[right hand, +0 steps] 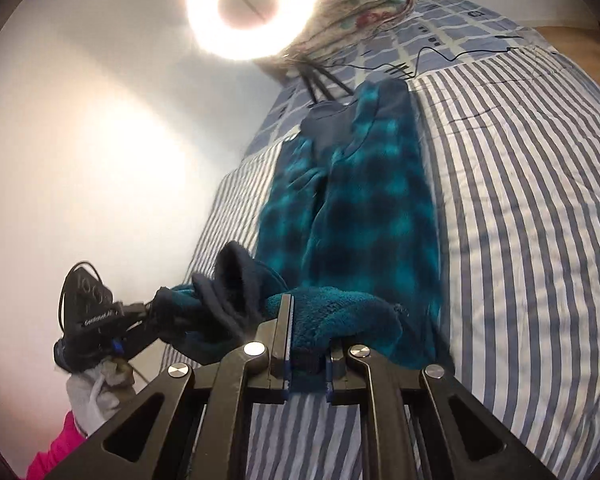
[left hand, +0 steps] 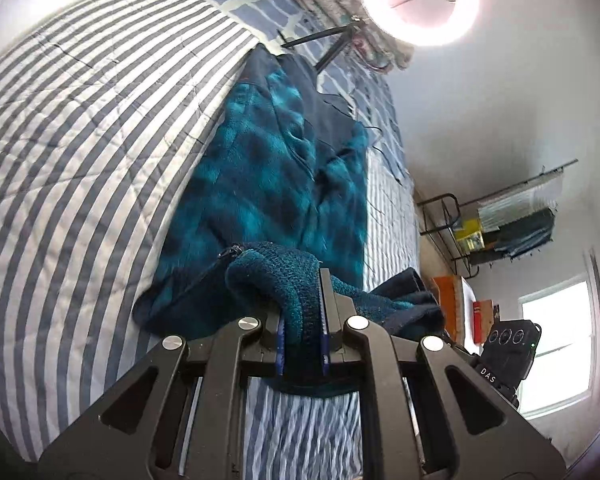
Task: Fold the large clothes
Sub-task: 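Lift the hem and fold it toward the collar with both tools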
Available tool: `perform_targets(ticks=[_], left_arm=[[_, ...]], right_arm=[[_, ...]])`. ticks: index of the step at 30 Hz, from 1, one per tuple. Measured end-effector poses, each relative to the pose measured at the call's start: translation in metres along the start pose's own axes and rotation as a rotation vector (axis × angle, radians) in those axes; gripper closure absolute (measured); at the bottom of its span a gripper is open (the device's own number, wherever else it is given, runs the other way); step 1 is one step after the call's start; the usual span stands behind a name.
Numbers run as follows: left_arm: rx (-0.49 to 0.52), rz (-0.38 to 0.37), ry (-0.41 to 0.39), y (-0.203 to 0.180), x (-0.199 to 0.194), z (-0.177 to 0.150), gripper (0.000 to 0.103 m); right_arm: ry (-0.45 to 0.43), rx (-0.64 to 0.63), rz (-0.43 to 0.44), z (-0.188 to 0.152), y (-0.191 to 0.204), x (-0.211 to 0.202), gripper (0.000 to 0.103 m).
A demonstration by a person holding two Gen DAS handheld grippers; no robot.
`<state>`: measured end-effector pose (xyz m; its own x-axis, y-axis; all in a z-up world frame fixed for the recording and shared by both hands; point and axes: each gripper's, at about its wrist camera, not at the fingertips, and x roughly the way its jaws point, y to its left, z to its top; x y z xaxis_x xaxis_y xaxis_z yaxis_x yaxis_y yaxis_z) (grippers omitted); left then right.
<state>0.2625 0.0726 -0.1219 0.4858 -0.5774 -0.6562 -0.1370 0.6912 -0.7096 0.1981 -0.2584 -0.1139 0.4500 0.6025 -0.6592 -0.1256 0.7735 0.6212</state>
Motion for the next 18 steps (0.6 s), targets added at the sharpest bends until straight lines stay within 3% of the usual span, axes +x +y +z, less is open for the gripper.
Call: perform_targets(ticks=[12,18], left_arm=[[-0.014,0.077,0.032,0.017,0.086,0.042,0.093],[-0.016,0.1,0.044,0.024,0.099,0.043,0.091]], right_arm=[[0.04,0.074,-0.055,0.042,-0.054,0.071,0.094],[0.057,0.095,-0.018,0.046,-0.066,0.084,0.093]])
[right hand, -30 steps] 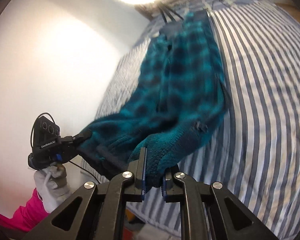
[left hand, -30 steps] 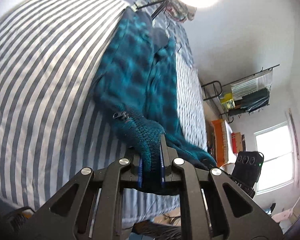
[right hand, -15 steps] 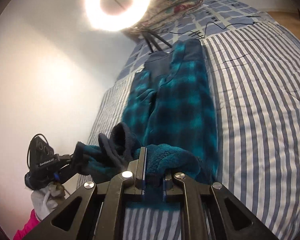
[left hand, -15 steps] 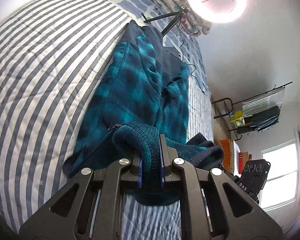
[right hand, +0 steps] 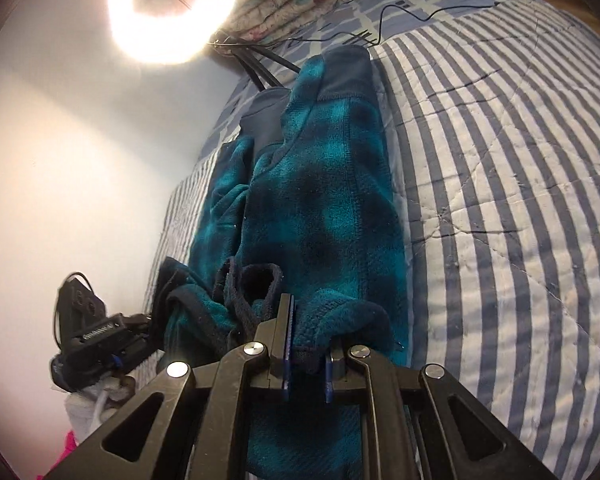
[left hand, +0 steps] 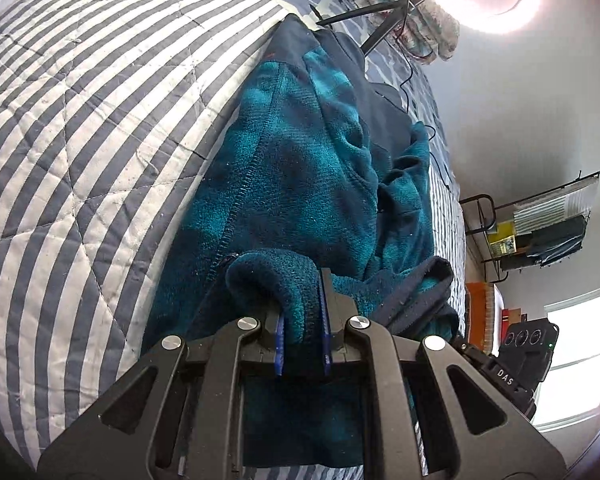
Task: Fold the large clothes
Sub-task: 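Lift the hem and fold it toward the collar with both tools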
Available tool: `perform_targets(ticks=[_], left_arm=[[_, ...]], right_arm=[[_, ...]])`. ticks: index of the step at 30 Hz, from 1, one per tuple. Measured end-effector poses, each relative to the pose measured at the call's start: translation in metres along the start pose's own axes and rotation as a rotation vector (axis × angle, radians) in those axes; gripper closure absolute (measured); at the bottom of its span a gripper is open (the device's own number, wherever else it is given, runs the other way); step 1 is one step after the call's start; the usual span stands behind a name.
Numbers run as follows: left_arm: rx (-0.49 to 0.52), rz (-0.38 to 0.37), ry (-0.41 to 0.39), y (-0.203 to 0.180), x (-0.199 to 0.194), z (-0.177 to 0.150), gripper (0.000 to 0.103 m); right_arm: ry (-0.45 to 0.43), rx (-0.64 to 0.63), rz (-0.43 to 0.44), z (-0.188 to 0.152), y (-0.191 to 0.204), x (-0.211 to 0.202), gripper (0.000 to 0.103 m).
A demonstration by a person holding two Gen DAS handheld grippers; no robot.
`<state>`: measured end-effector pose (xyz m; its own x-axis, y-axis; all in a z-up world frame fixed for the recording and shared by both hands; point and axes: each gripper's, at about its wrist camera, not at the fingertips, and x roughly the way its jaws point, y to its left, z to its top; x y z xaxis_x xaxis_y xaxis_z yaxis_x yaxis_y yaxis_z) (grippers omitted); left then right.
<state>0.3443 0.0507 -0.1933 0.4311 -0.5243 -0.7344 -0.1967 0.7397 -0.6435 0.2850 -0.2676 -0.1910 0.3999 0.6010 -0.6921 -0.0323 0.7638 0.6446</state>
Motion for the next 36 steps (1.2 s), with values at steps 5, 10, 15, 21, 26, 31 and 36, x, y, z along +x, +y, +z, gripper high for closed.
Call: perform_targets(ticks=[5,10,15,21,26,31,36], left_arm=[[-0.06,-0.056,0.063,0.007,-0.002,0.009,0.083],[-0.097,-0.157,0.085,0.009,-0.015,0.018,0.071],[-0.135,-0.24,0.096,0.009,-0.02,0.022,0.059],[-0.121,-0.249,0.08,0.007,-0.041,0.038,0.053],[-0.009,-0.184,-0.022,-0.002,-0.07,0.047,0.037],[0.29,-0.104,-0.032,-0.033,-0.08,0.017,0.055],[0.539,0.032,-0.009,-0.065,-0.044,-0.017,0.069]], right_arm=[[0.027,0.054,0.064,0.01,-0.005,0.004,0.088],[0.047,0.158,0.187,0.017,-0.02,-0.008,0.079],[0.005,0.307,0.332,0.018,-0.037,-0.017,0.016],[-0.07,0.081,0.232,0.025,0.002,-0.051,0.035],[-0.04,-0.237,0.155,-0.004,0.058,-0.06,0.064],[-0.049,-0.483,-0.06,-0.039,0.094,-0.035,0.065],[-0.026,-0.483,-0.133,-0.04,0.088,-0.004,0.069]])
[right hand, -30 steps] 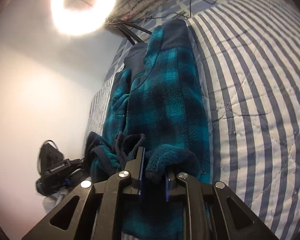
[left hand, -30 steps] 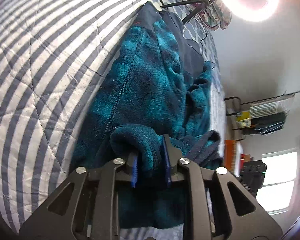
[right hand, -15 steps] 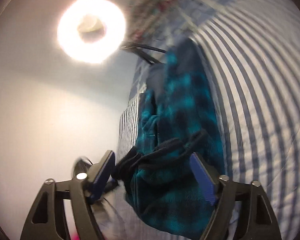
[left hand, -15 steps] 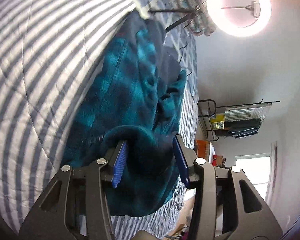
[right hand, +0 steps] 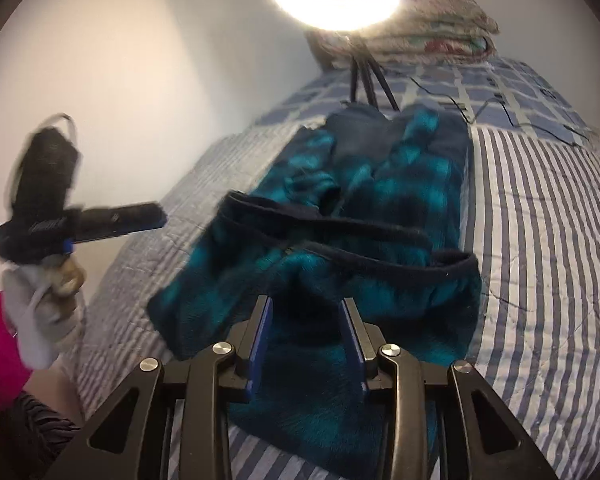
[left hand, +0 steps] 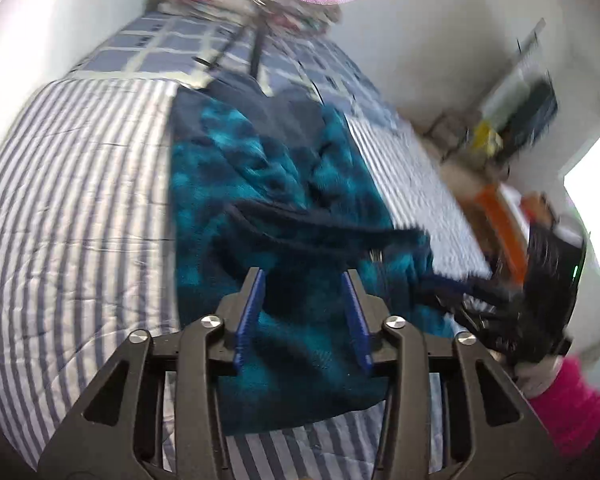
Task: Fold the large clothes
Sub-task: 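Open both tools and release the folded hem onto the jacket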
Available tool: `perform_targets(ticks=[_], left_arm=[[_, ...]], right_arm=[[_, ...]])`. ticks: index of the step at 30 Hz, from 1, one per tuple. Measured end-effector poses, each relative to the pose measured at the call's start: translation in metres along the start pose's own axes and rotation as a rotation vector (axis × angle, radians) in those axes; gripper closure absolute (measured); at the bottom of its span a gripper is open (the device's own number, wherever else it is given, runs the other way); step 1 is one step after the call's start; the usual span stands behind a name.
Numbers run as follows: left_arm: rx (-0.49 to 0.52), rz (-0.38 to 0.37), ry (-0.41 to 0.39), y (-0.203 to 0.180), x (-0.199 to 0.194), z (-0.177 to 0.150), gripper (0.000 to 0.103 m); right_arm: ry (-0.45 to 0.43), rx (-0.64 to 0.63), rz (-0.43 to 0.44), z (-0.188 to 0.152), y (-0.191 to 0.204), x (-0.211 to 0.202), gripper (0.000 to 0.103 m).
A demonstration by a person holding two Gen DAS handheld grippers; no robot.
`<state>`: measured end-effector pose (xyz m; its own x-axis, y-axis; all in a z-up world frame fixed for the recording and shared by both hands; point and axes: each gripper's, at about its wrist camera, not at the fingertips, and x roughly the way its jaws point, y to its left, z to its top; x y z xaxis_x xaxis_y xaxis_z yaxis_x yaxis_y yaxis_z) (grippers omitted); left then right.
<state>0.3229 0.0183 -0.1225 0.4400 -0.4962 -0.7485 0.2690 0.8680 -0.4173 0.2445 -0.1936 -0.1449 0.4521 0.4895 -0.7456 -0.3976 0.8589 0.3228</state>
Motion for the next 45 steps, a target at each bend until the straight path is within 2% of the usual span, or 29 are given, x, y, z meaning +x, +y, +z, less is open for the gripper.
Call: perform_targets(ticks=[3,7,9,11,13,15,18,19,21,23,29,34,39,41,42,44,45], left_arm=[[-0.02,0.054,0.02,0.006,0.027,-0.002,0.069],[-0.048,0.181,0.043,0.032,0.063,-0.001,0.07],[-0.112,0.166,0.071,0.051,0.081,-0.006,0.074],[-0.115,0.15,0.05,0.054,0.082,-0.008,0.074],[-0.082,0.156,0.054,0.049,0.08,-0.008,0.074],[-0.084,0.113,0.061,0.048,0.073,-0.004,0.074],[-0.127,0.054,0.037,0.053,0.053,0.01,0.074],[-0.131,0.048,0.024,0.055,0.046,0.015,0.074],[-0.117,0.038,-0.007,0.058,0.036,0.032,0.074],[-0.094,0.062,-0.031,0.06,0.03,0.048,0.074],[-0.083,0.117,-0.071,0.081,0.041,0.098,0.074],[-0.091,0.124,-0.034,0.1,0.083,0.124,0.074],[-0.145,0.121,0.005,0.123,0.131,0.134,0.074],[-0.154,0.136,0.017,0.13,0.144,0.136,0.074],[-0.169,0.118,0.015,0.134,0.146,0.137,0.074],[-0.211,0.065,-0.004,0.146,0.144,0.144,0.058],[-0.231,0.056,-0.018,0.152,0.142,0.148,0.046]], right_arm=[[0.019,-0.014,-0.015,0.004,-0.001,0.02,0.071],[0.053,-0.043,-0.046,0.019,0.004,0.055,0.074],[0.096,-0.037,-0.054,0.025,0.0,0.078,0.075],[0.131,-0.007,-0.045,0.026,-0.005,0.09,0.076],[0.147,0.0,-0.025,0.026,-0.008,0.088,0.076],[0.159,0.005,0.013,0.03,-0.012,0.074,0.076],[0.079,0.047,0.124,0.037,-0.025,0.036,0.075],[0.037,0.049,0.134,0.04,-0.031,0.023,0.075],[-0.023,0.053,0.107,0.048,-0.044,0.007,0.076],[-0.054,0.062,0.028,0.059,-0.058,0.002,0.077],[-0.051,0.064,-0.095,0.093,-0.084,0.036,0.078],[0.011,0.037,-0.151,0.115,-0.09,0.088,0.078],[0.133,0.003,-0.185,0.118,-0.098,0.134,0.078],[0.135,-0.019,-0.189,0.115,-0.098,0.139,0.078],[0.141,-0.038,-0.189,0.116,-0.096,0.139,0.077],[0.15,-0.051,-0.145,0.12,-0.098,0.131,0.075],[0.128,-0.041,-0.091,0.123,-0.103,0.121,0.07]])
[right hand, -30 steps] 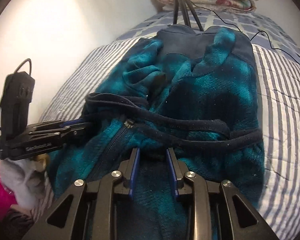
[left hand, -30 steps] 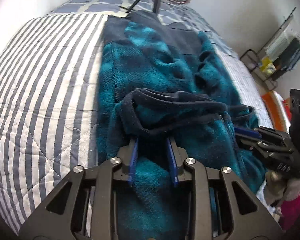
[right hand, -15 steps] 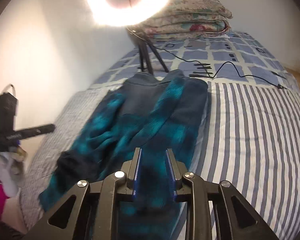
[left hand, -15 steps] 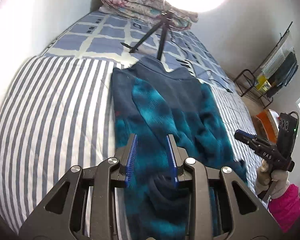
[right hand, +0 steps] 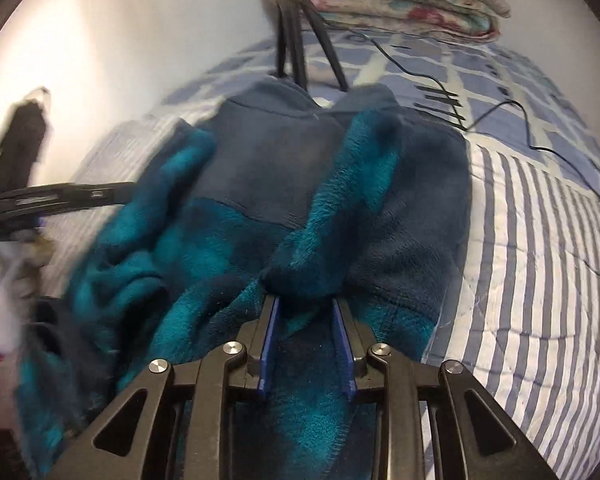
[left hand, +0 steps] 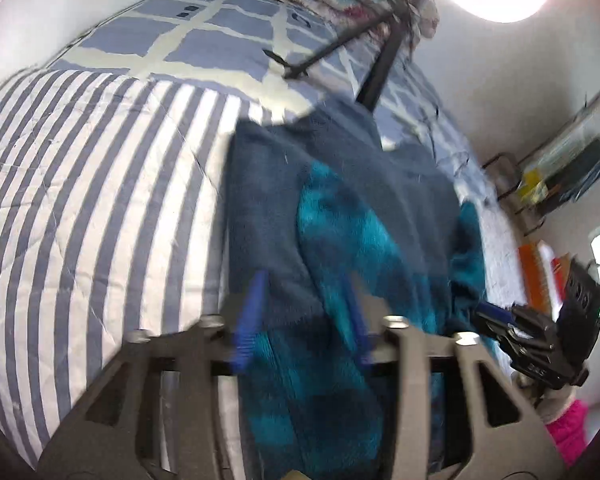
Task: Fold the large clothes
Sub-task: 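Open both tools and release the folded hem onto the jacket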
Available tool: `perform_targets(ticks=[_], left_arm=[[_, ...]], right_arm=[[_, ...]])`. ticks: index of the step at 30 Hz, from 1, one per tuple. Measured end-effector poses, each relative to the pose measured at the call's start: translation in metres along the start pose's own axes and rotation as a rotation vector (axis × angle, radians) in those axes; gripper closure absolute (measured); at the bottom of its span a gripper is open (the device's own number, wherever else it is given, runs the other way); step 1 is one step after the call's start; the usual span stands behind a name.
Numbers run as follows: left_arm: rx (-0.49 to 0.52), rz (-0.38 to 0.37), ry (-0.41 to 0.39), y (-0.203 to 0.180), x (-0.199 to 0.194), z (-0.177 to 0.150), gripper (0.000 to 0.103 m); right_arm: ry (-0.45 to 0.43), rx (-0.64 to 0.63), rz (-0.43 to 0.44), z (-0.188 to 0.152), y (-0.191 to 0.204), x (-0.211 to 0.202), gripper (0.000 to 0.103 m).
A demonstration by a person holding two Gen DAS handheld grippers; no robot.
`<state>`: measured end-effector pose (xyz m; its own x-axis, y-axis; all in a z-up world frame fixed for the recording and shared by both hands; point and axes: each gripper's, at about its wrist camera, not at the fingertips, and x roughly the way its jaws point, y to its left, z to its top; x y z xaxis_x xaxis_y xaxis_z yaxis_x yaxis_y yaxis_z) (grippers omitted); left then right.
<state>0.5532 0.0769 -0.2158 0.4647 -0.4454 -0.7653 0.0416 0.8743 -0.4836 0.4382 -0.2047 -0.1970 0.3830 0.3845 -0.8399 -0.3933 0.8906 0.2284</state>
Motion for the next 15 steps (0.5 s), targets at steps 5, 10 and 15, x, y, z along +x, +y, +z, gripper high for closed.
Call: perform_targets(ticks=[5,10,15], left_arm=[[-0.092,-0.016,-0.035,0.029,0.004,0.03,0.042],[-0.143,-0.034,0.015,0.041,0.035,0.047,0.042],[-0.127,-0.059,-0.002,0.032,0.056,0.06,0.056]], right_arm=[[-0.198,0.197,0.094,0.002,-0.061,-0.036,0.04],[-0.2,0.434,0.104,0.007,-0.128,-0.01,0.038],[-0.212,0.543,0.163,0.018,-0.15,0.02,0.04]])
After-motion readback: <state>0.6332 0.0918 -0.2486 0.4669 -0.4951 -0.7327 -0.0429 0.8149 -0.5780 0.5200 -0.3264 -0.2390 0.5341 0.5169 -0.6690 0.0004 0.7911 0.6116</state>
